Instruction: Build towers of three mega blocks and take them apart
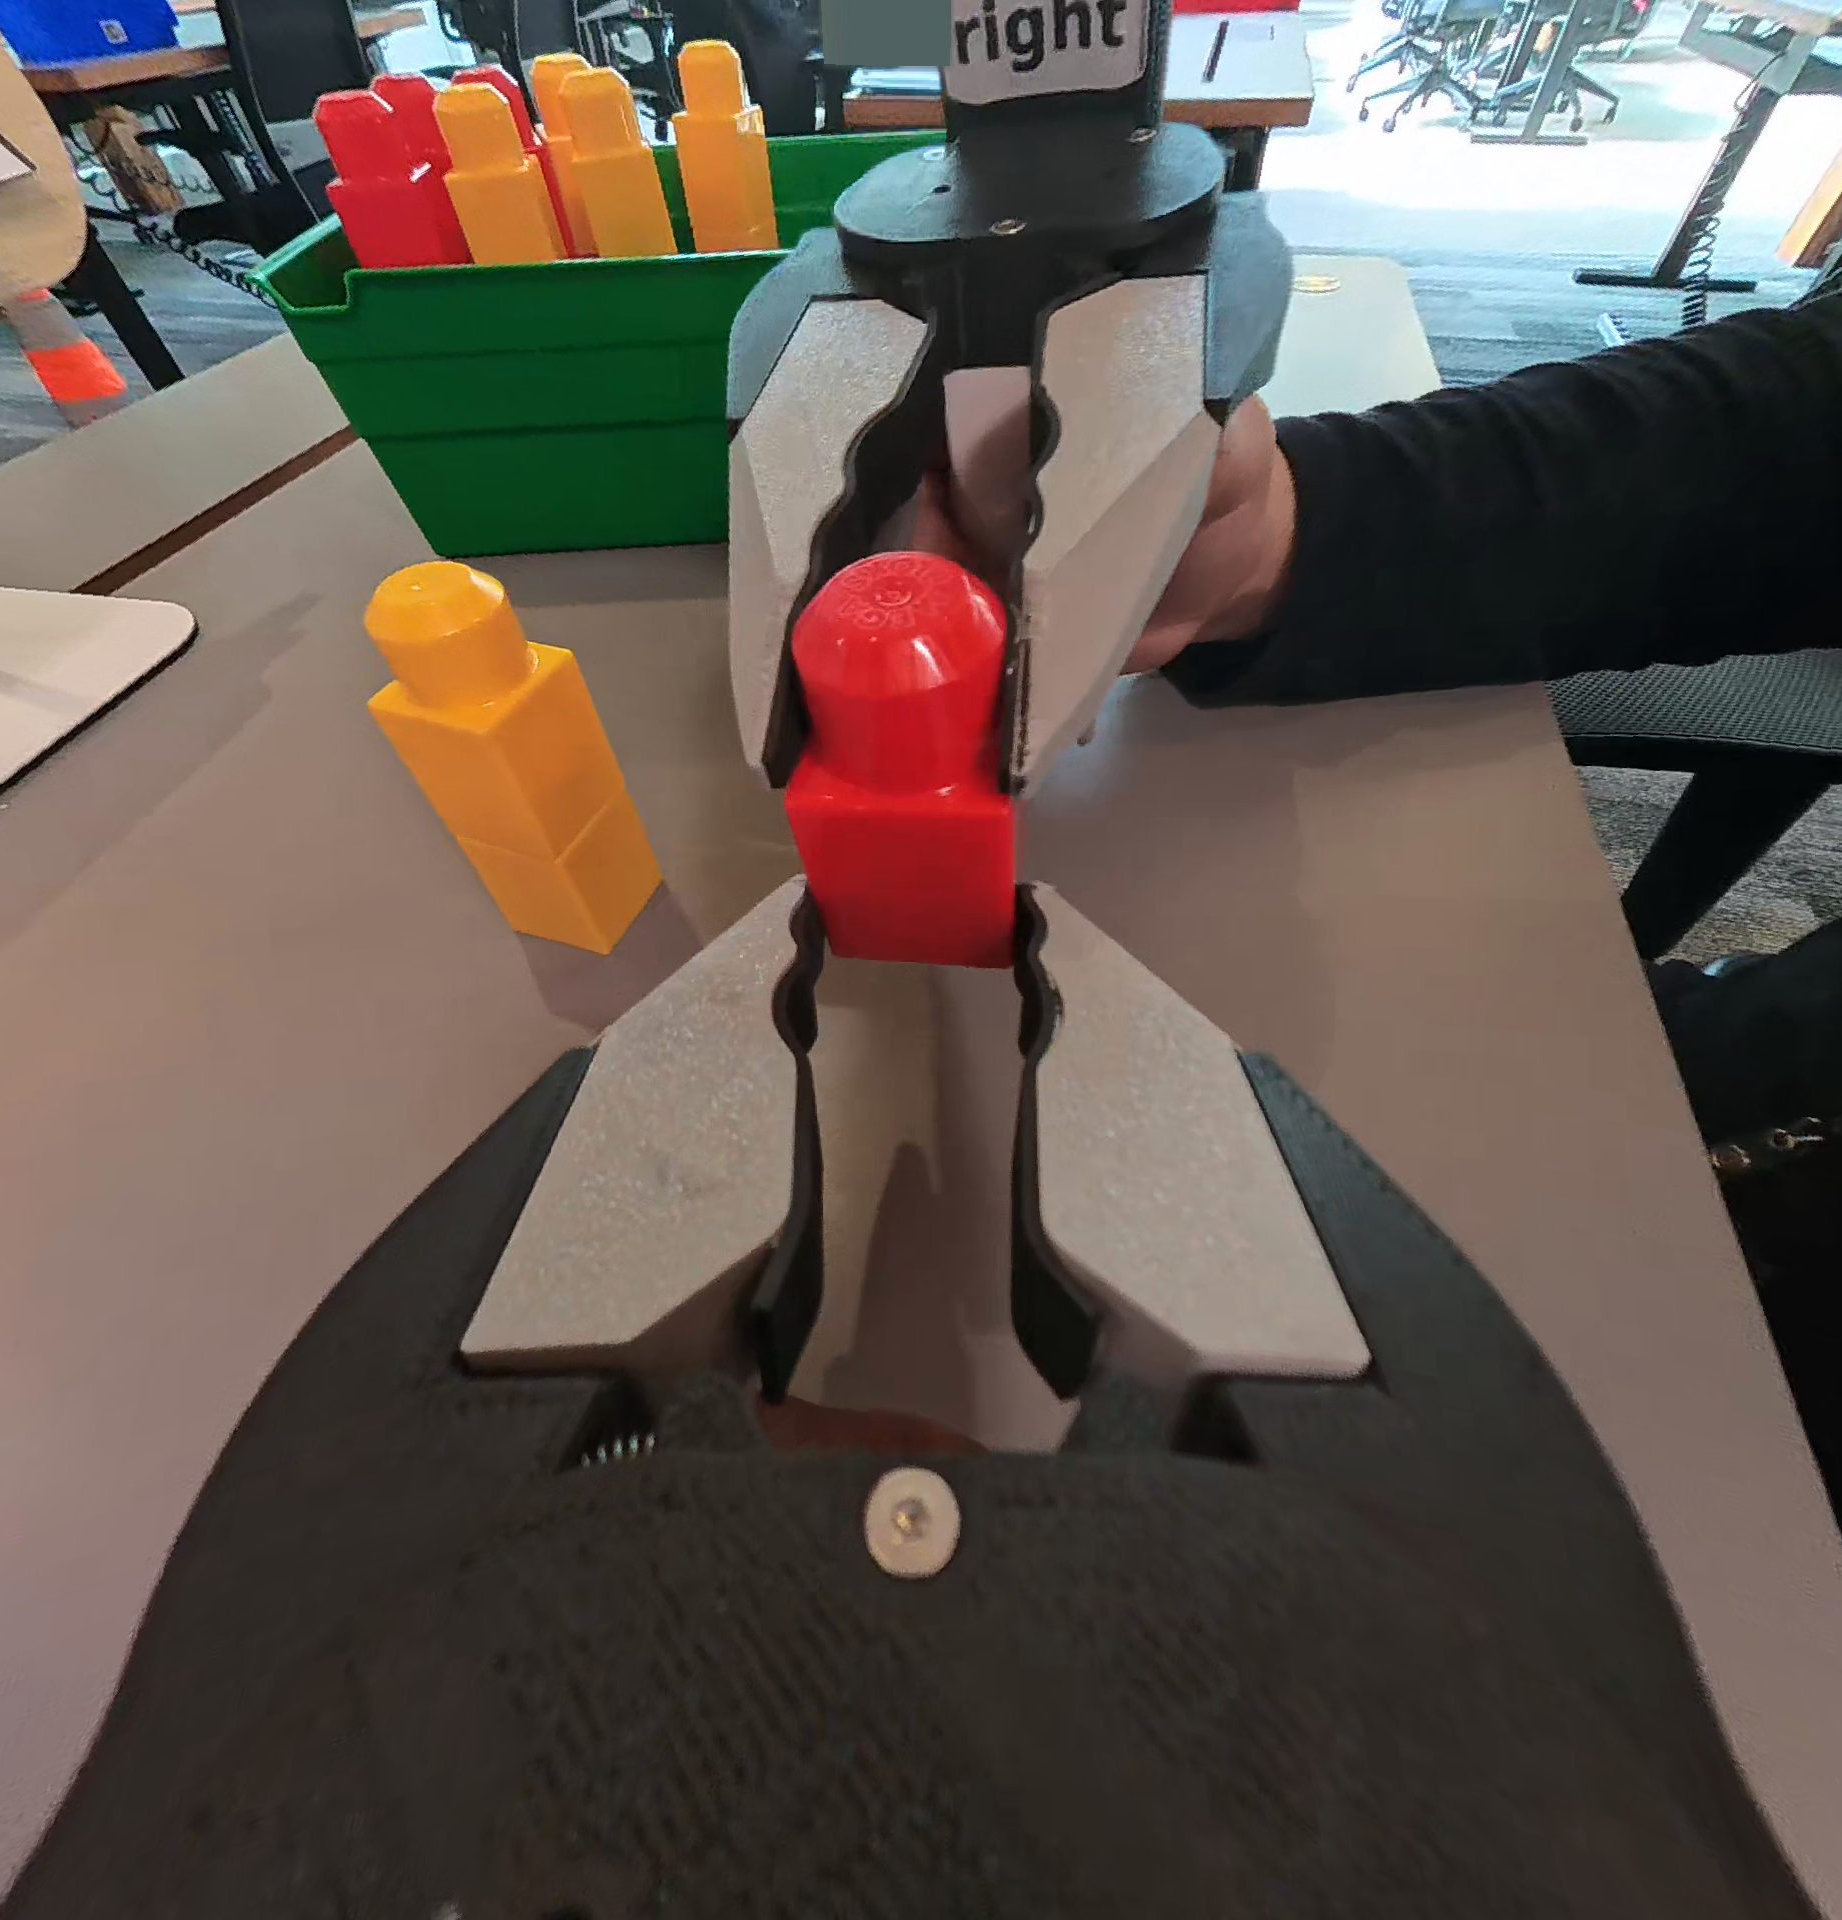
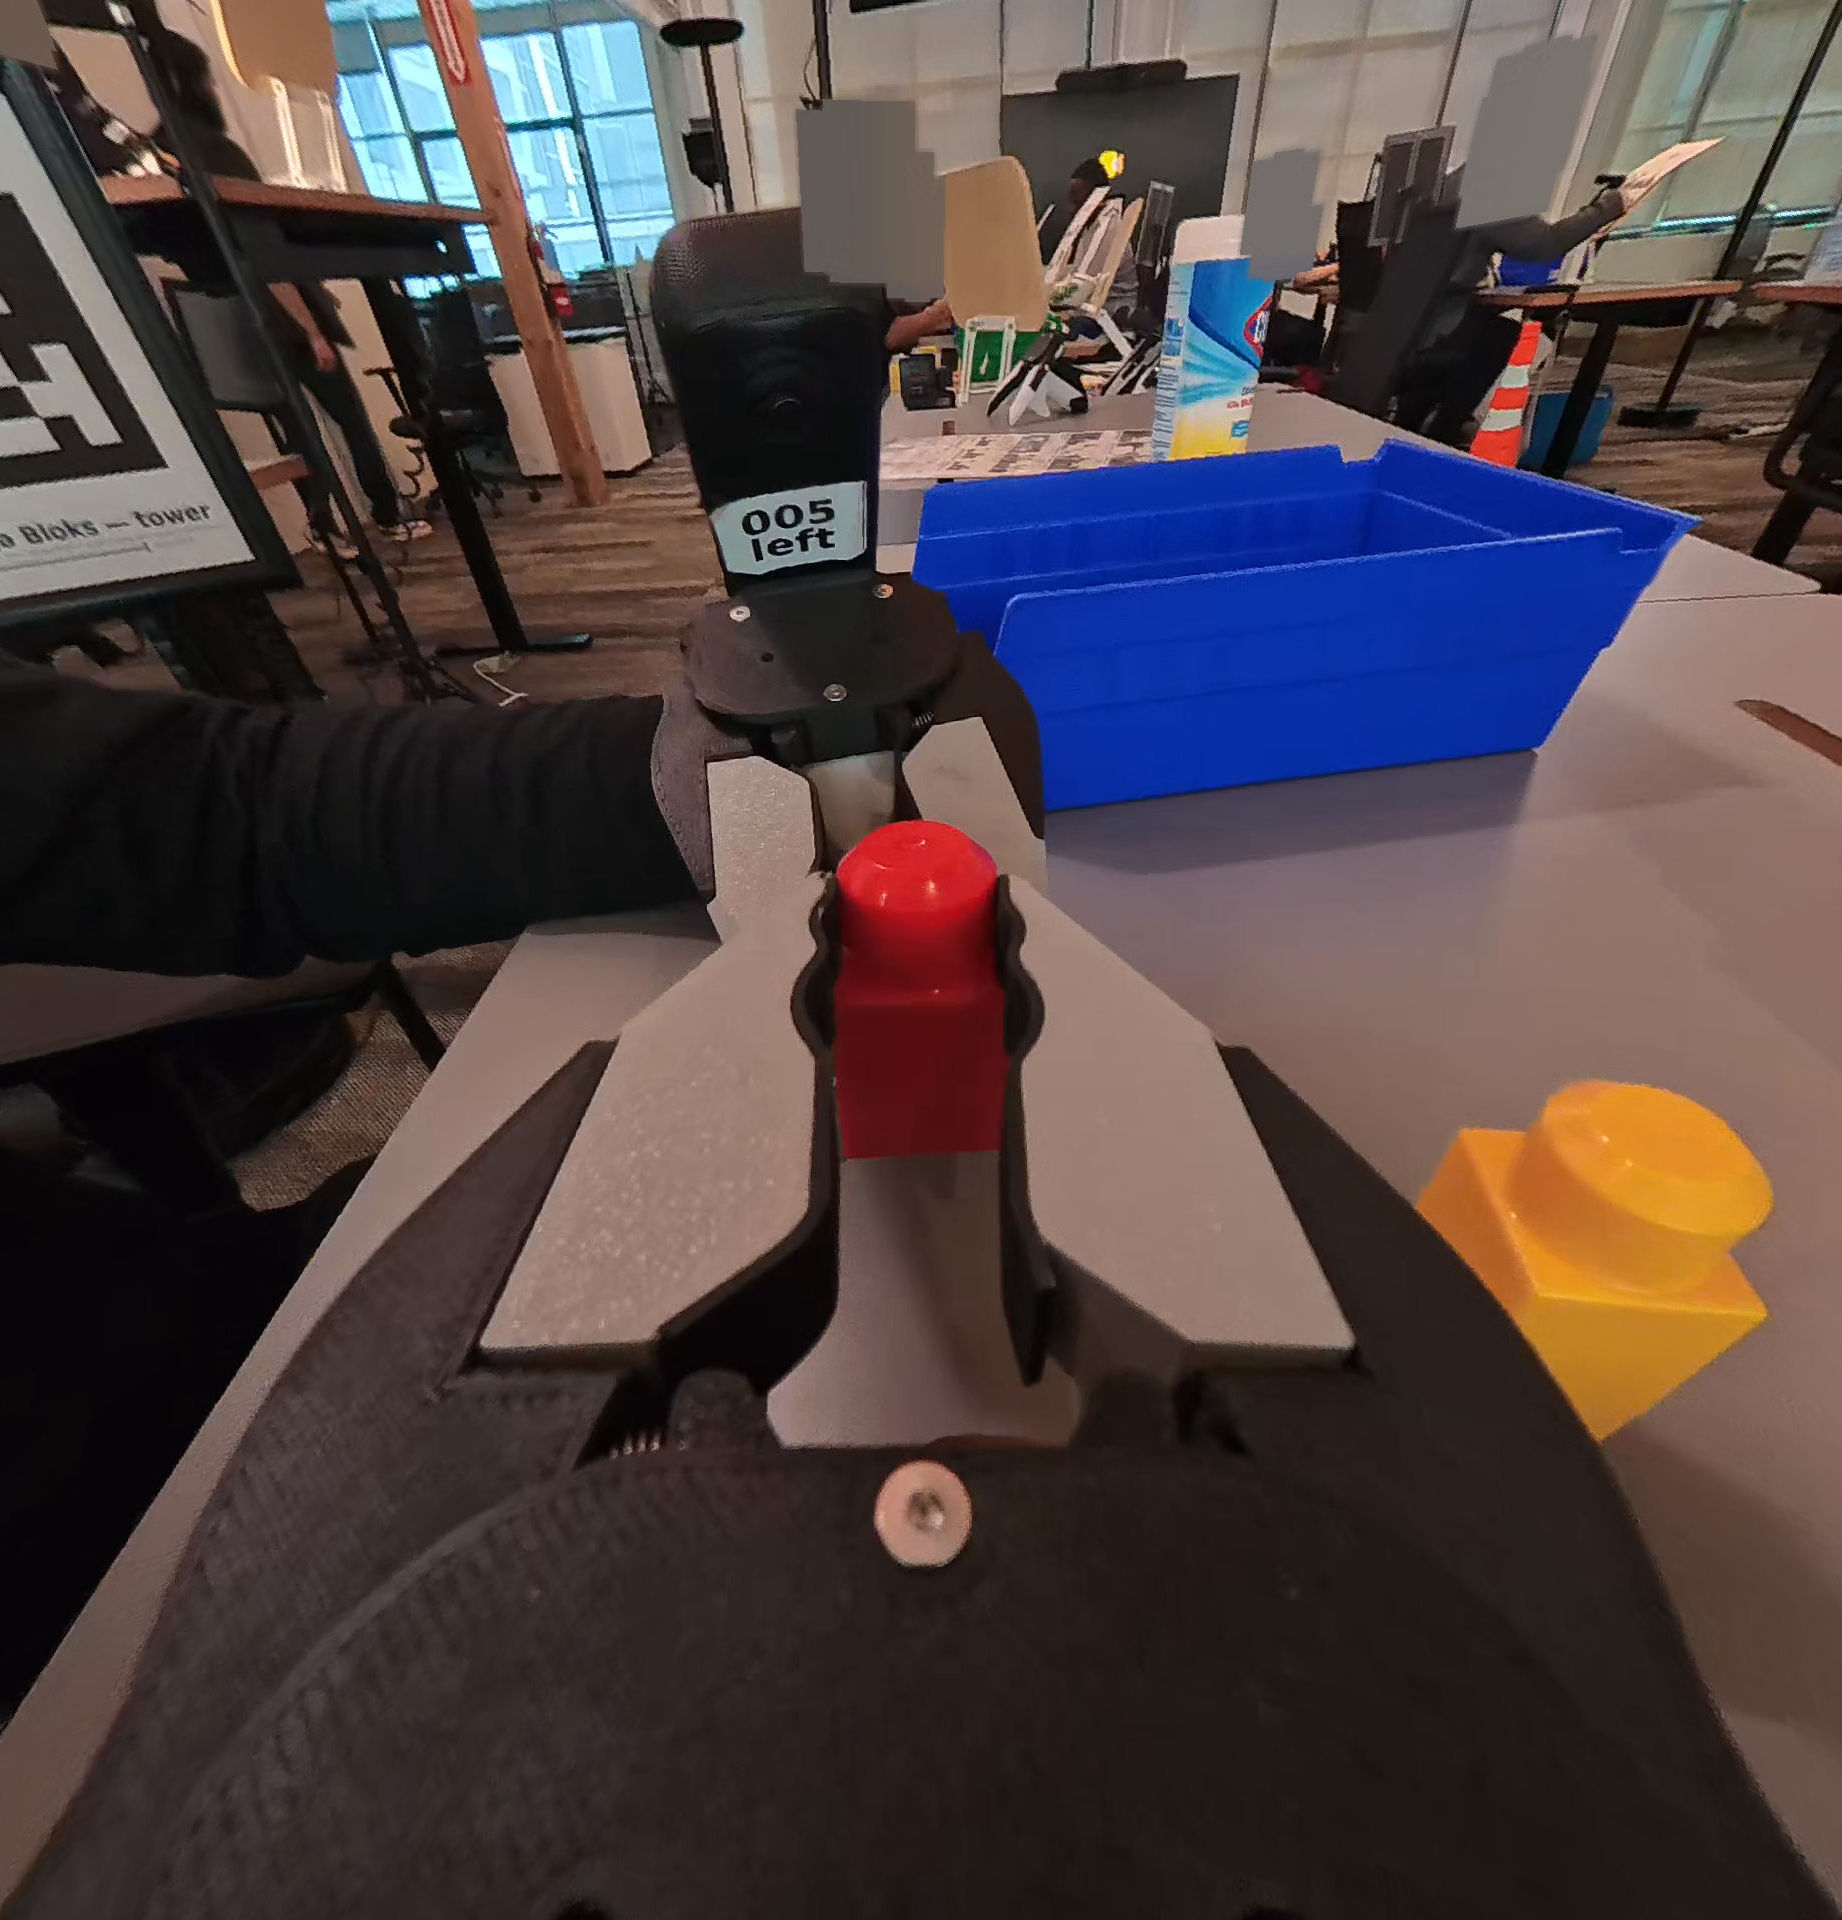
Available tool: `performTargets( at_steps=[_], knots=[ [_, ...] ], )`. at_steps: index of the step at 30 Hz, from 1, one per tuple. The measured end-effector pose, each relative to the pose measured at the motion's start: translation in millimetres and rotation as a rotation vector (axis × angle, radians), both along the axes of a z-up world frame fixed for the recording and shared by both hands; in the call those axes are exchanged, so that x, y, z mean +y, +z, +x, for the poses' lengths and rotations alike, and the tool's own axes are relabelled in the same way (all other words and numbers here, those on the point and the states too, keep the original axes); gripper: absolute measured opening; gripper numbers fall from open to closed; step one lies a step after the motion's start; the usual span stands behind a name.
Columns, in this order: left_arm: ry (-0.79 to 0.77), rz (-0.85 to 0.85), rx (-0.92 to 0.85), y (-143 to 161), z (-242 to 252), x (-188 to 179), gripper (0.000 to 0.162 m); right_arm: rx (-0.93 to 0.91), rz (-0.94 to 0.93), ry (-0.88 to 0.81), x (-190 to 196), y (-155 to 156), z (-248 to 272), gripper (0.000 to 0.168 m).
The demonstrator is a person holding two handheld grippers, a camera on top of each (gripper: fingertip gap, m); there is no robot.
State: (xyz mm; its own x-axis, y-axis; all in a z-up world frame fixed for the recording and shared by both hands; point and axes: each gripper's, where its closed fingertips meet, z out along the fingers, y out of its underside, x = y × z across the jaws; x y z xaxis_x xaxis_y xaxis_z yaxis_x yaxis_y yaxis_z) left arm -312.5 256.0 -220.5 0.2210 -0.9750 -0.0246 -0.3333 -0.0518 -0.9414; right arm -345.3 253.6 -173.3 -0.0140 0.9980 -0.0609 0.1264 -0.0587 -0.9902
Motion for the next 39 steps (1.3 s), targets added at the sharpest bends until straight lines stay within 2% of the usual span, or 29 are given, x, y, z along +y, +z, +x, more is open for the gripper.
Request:
performTargets(
  at_steps=[6,10,12,14,15,18,23,27,29,31,32,39],
  knots=[
    [0.007,0.009,-0.039,6,1,1,0.035,0.009,-0.004,-0.009,1,5,3,0.025],
    [0.044,-0.010,-0.130,20,-3,7,0.030,0.111,-0.039,-0.035,10,27,17,0.026],
    [0.143,0.006,-0.113,16,-10,26,0.039,0.175,-0.043,-0.088,23,42,32,0.025],
    [0.192,-0.050,-0.100,11,-13,40,0.054,0.203,-0.024,-0.174,39,50,48,0.025],
    [0.205,-0.077,-0.097,9,-14,48,0.055,0.215,-0.015,-0.209,46,54,56,0.026],
    [0.266,-0.048,-0.006,2,-17,75,0.063,0.270,-0.026,-0.291,64,62,76,0.026],
    [0.144,-0.031,0.195,-23,9,89,0.071,0.352,-0.066,-0.301,71,73,91,0.026],
    [0.137,-0.018,0.286,-43,30,116,0.074,0.313,-0.054,-0.304,73,67,89,0.026],
    [0.112,-0.024,0.276,-41,42,120,0.068,0.284,-0.047,-0.293,72,62,87,0.026],
    [0.057,-0.048,0.300,-47,48,115,0.042,0.262,-0.034,-0.301,75,58,87,0.026],
    [0.028,-0.068,0.316,-50,50,111,0.037,0.254,-0.031,-0.307,78,57,87,0.026],
    [-0.118,-0.076,0.282,-45,65,68,0.037,0.212,-0.046,-0.264,78,46,79,0.026]
  ],
)
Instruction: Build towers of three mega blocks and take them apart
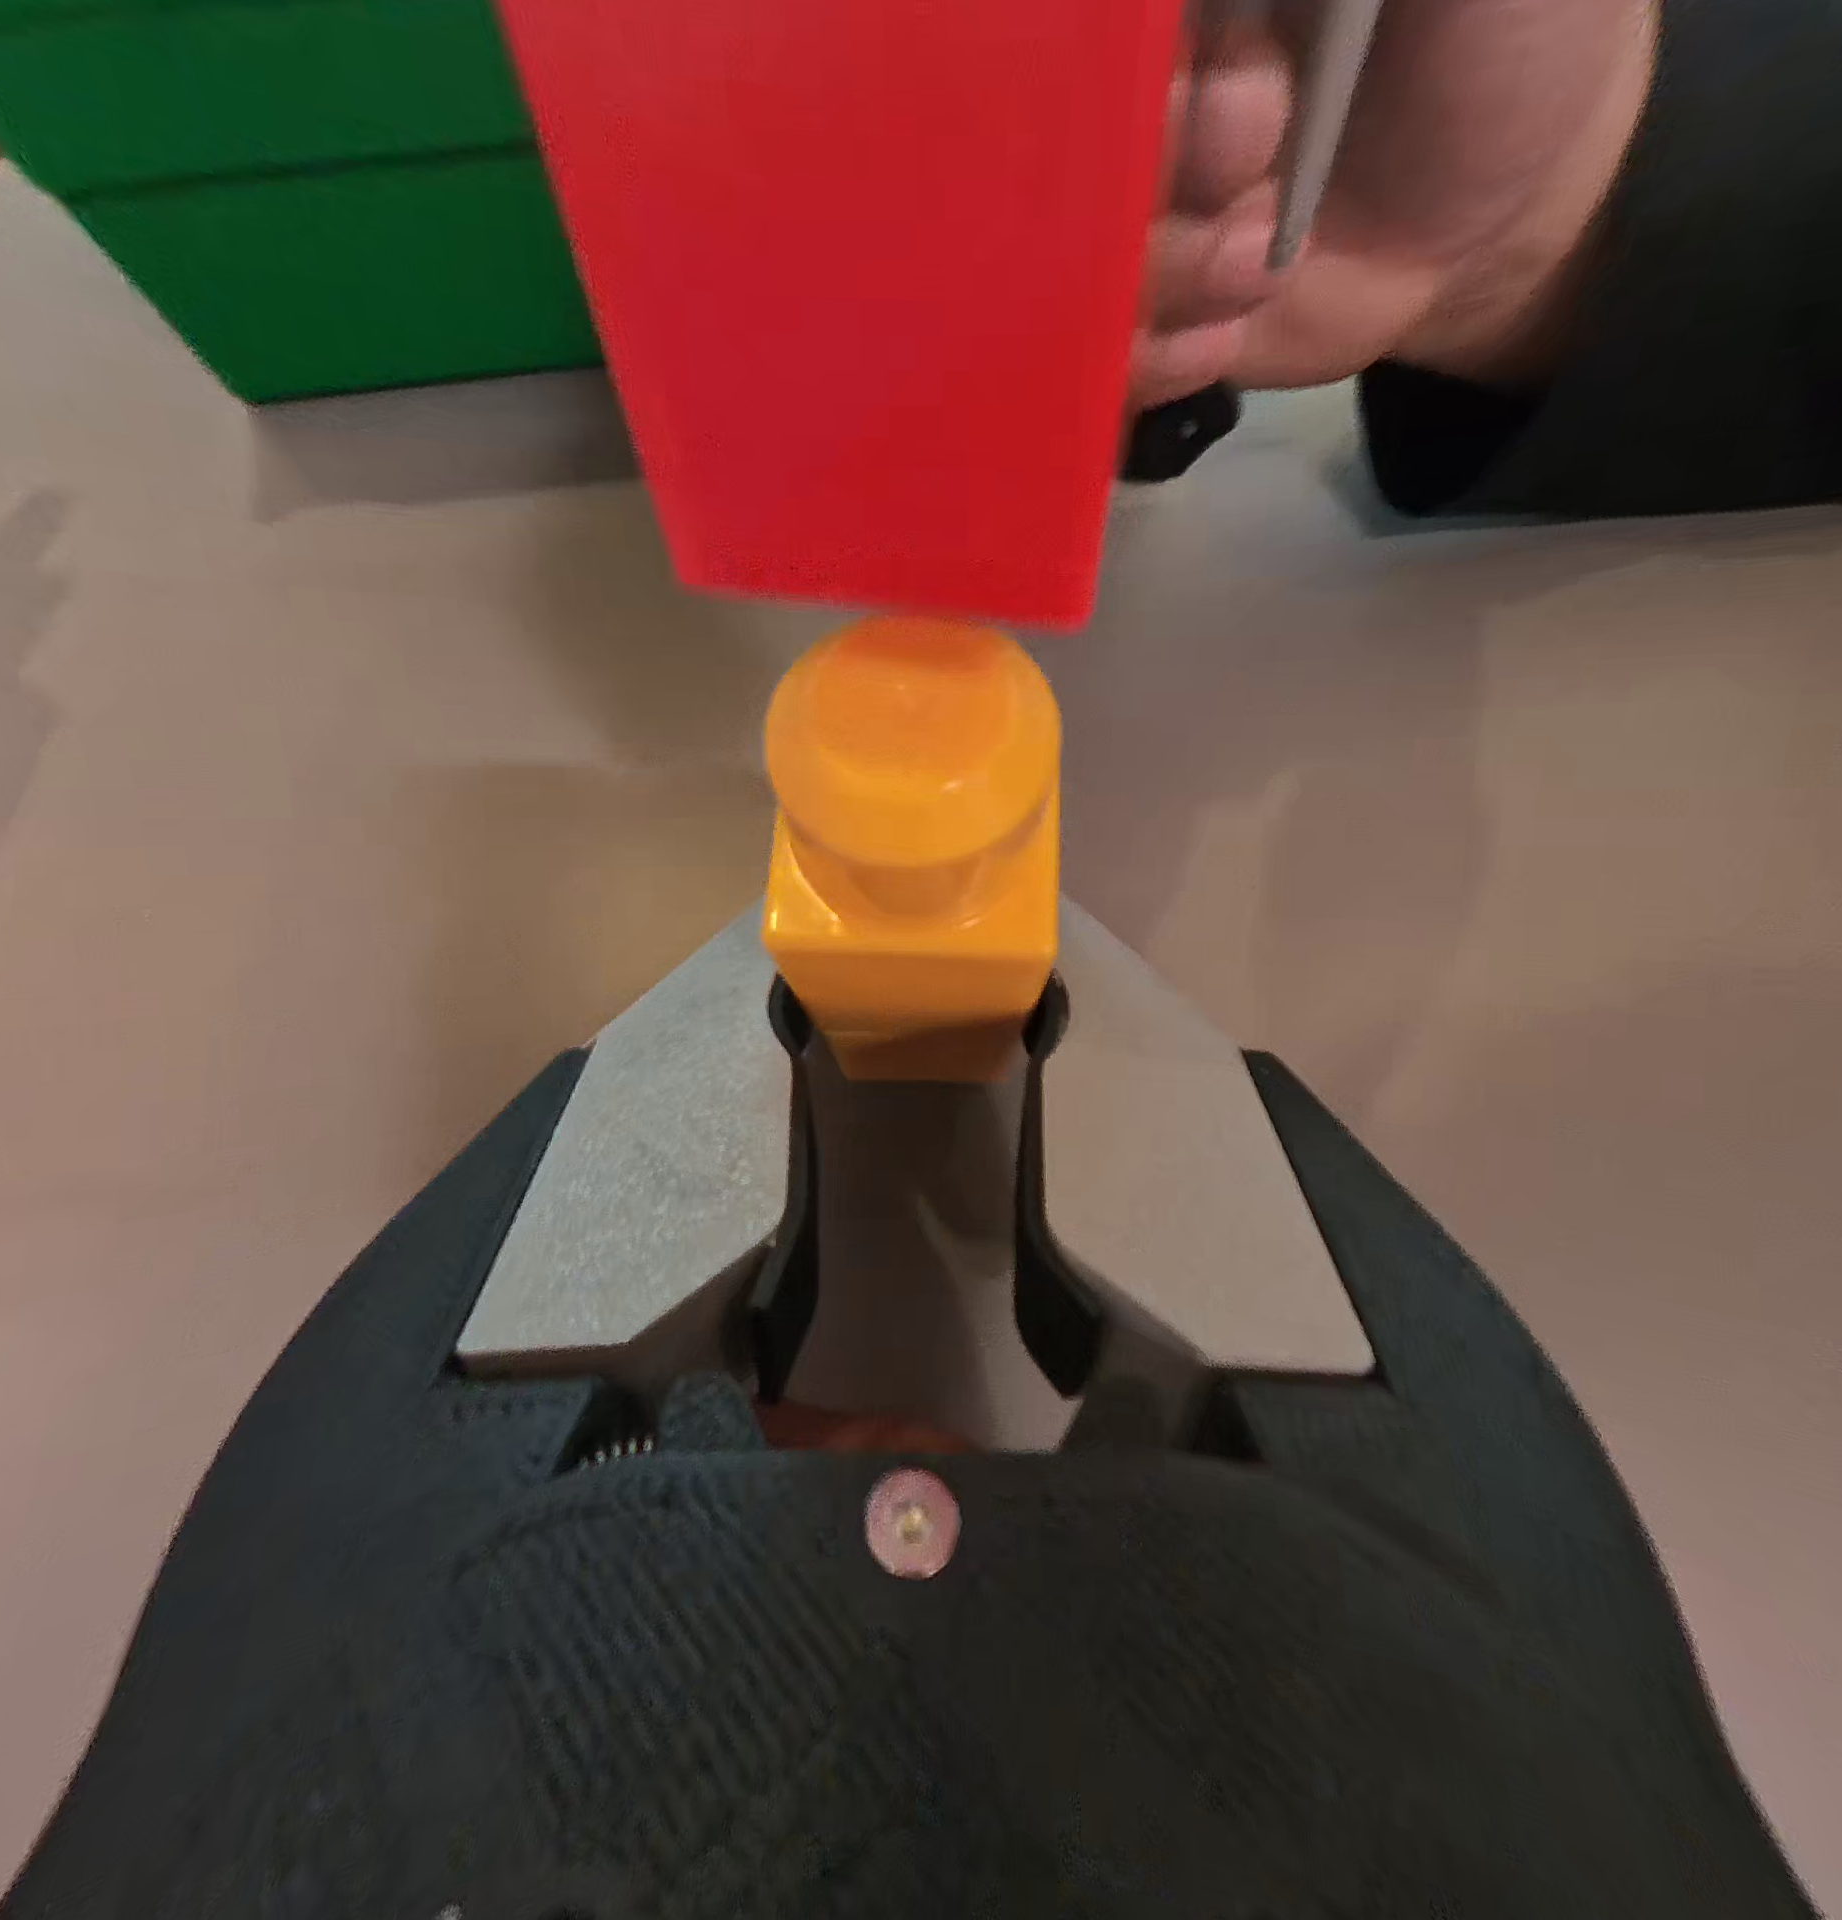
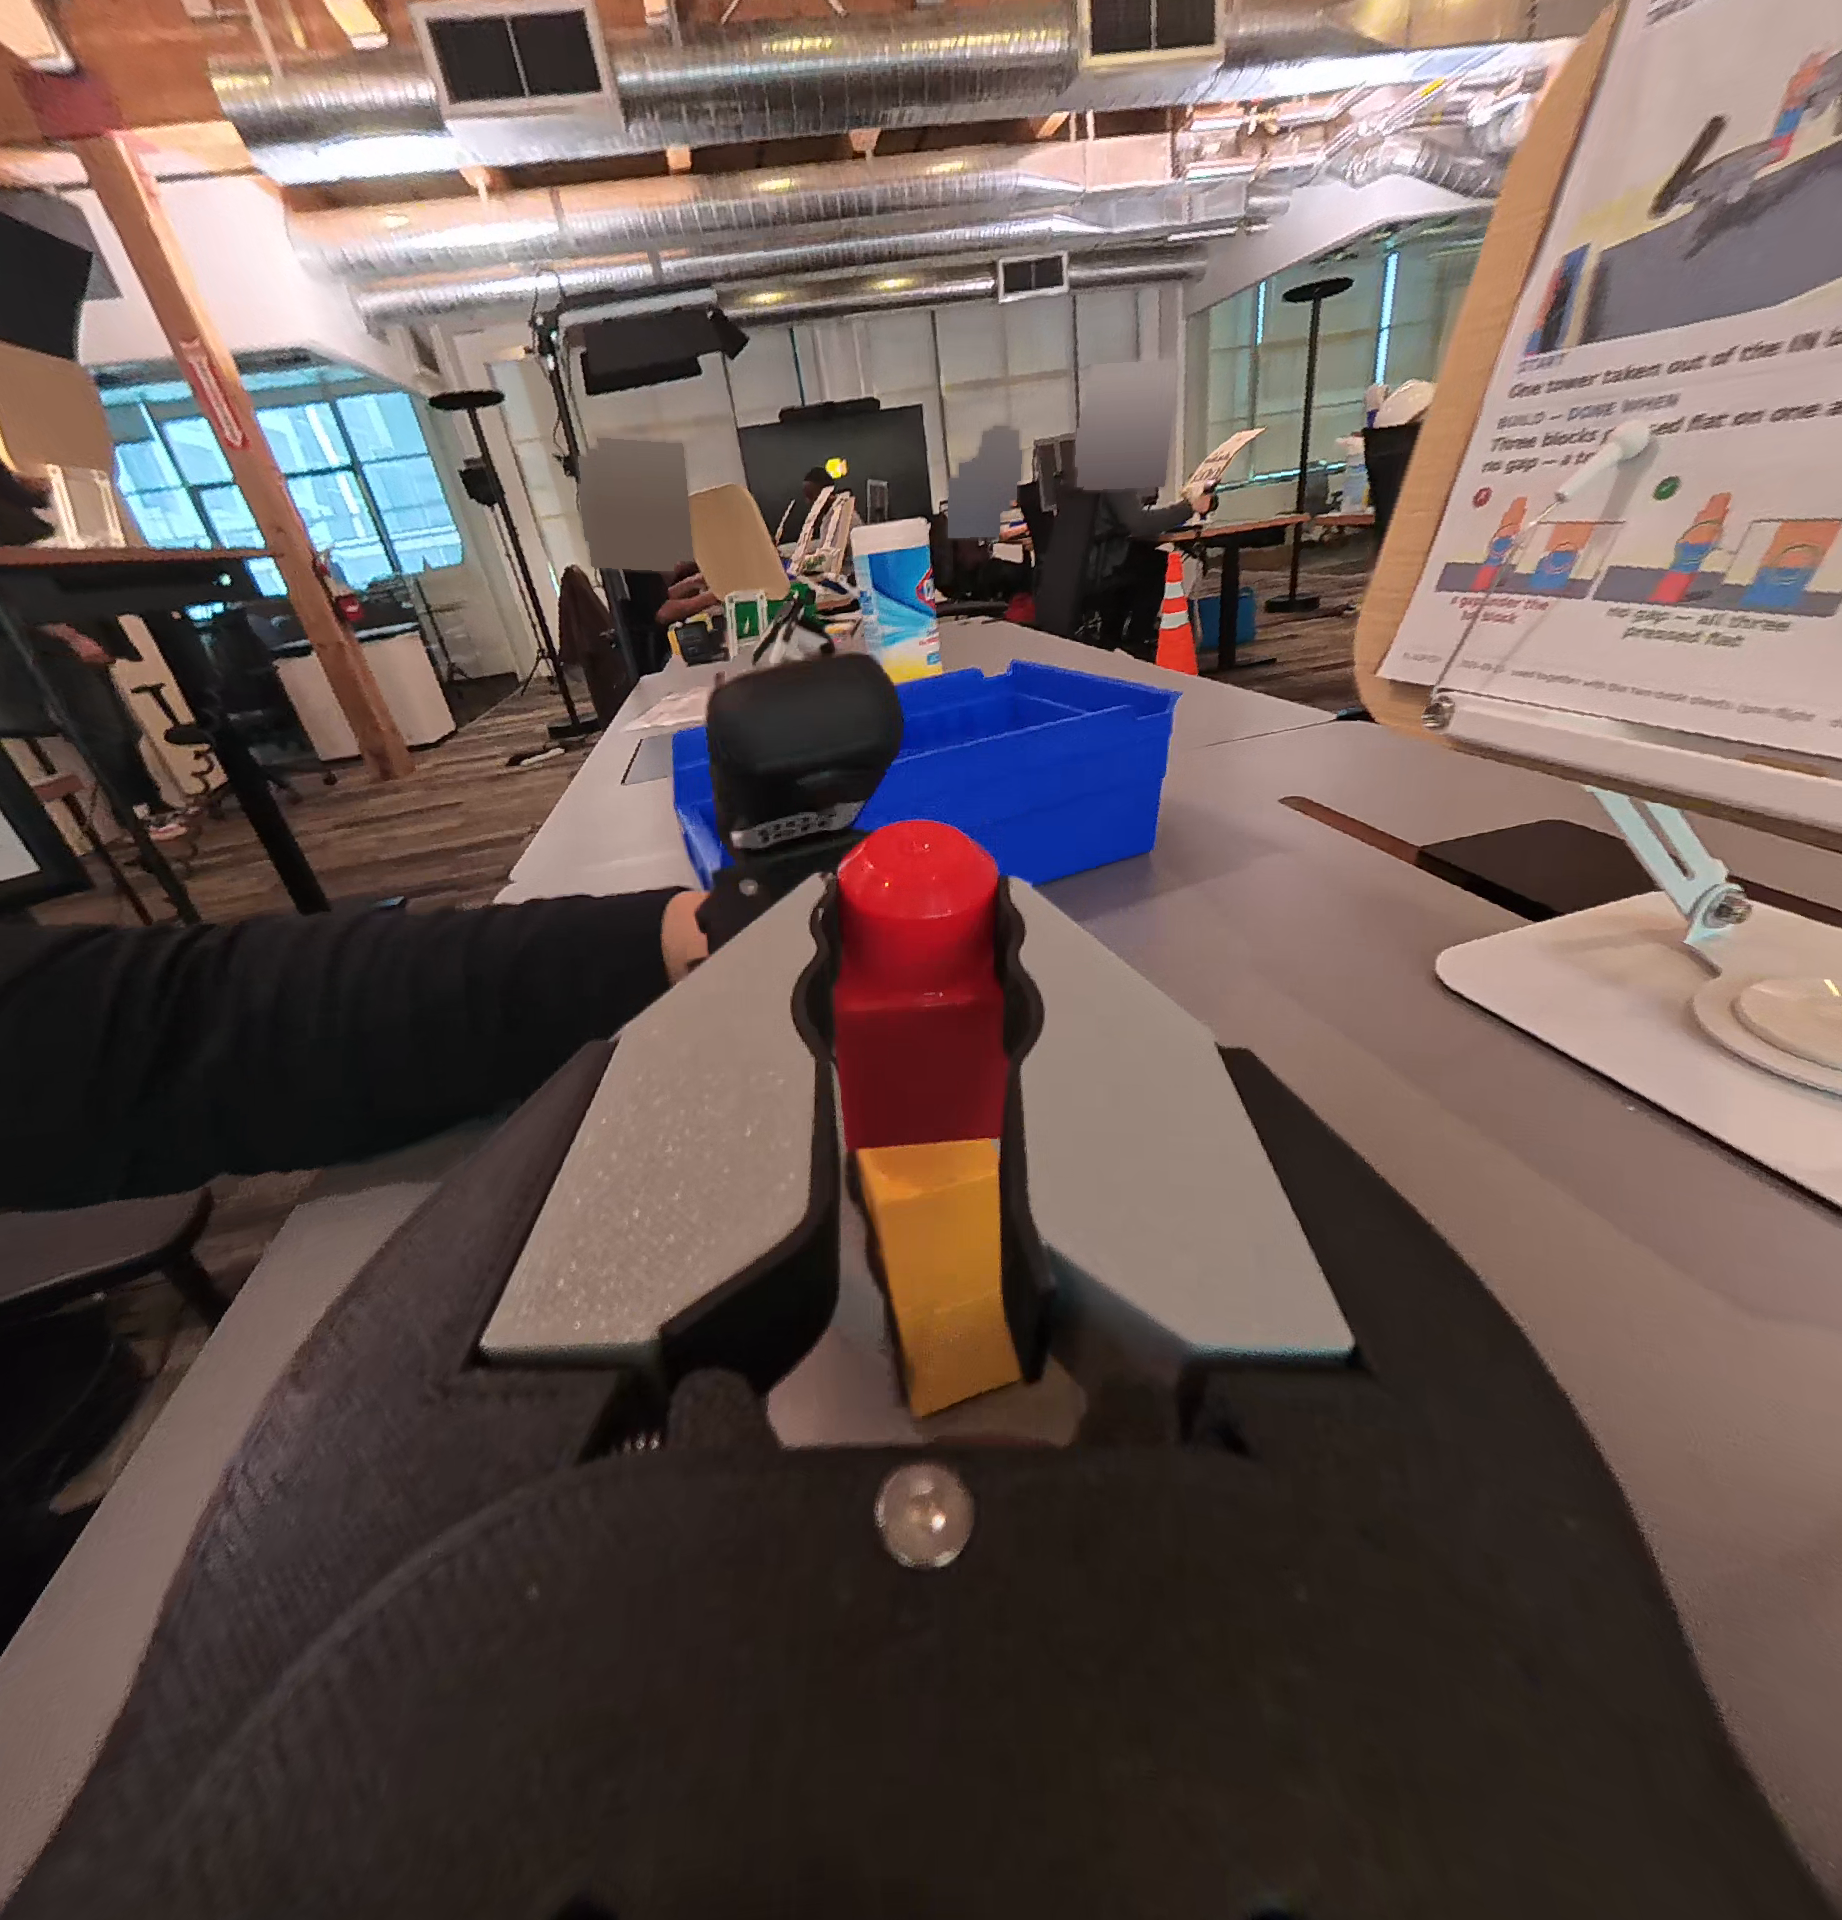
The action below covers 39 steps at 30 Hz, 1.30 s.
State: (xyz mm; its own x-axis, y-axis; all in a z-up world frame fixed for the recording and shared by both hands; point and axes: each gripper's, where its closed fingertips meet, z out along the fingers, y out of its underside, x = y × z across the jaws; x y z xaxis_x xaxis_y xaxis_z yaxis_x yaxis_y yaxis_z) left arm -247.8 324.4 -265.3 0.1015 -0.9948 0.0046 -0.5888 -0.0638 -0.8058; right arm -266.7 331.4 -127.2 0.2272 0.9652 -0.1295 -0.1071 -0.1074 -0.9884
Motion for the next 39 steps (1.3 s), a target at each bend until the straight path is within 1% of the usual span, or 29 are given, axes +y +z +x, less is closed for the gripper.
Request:
performTargets(
  at_steps=[4,7,11,13,16,18,21,25,27,30,32,39],
  knots=[
    [-0.029,-0.039,-0.036,5,7,-13,0.037,-0.073,0.026,0.049,-12,-11,-11,0.026],
    [-0.030,-0.026,-0.053,7,9,-17,0.037,-0.130,0.041,0.065,-16,-20,-14,0.026],
    [-0.031,-0.010,-0.044,6,9,-20,0.037,-0.181,0.079,0.086,-21,-22,-13,0.026],
    [-0.064,-0.004,-0.057,9,9,-26,0.036,-0.185,0.069,0.119,-26,-23,-12,0.026],
    [-0.147,0.015,-0.087,13,9,-39,0.036,-0.145,0.019,0.236,-40,-22,-12,0.025],
    [-0.168,0.032,-0.115,18,10,-42,0.036,-0.135,0.032,0.266,-46,-19,-12,0.026],
    [-0.139,0.040,-0.162,25,13,-37,0.036,-0.115,0.067,0.218,-42,-12,-13,0.026],
    [-0.077,0.033,-0.156,24,13,-27,0.036,-0.161,0.146,0.069,-31,-13,-18,0.026],
    [-0.095,0.037,-0.160,25,13,-30,0.036,-0.169,0.156,0.082,-35,-13,-20,0.026],
    [-0.153,0.014,-0.198,30,14,-42,0.036,-0.134,0.125,0.167,-45,-10,-17,0.025],
    [-0.160,0.007,-0.206,31,14,-44,0.036,-0.110,0.102,0.201,-47,-9,-16,0.025],
    [-0.100,0.015,-0.200,30,14,-34,0.036,-0.191,0.218,0.028,-37,-11,-25,0.026]
  ],
)
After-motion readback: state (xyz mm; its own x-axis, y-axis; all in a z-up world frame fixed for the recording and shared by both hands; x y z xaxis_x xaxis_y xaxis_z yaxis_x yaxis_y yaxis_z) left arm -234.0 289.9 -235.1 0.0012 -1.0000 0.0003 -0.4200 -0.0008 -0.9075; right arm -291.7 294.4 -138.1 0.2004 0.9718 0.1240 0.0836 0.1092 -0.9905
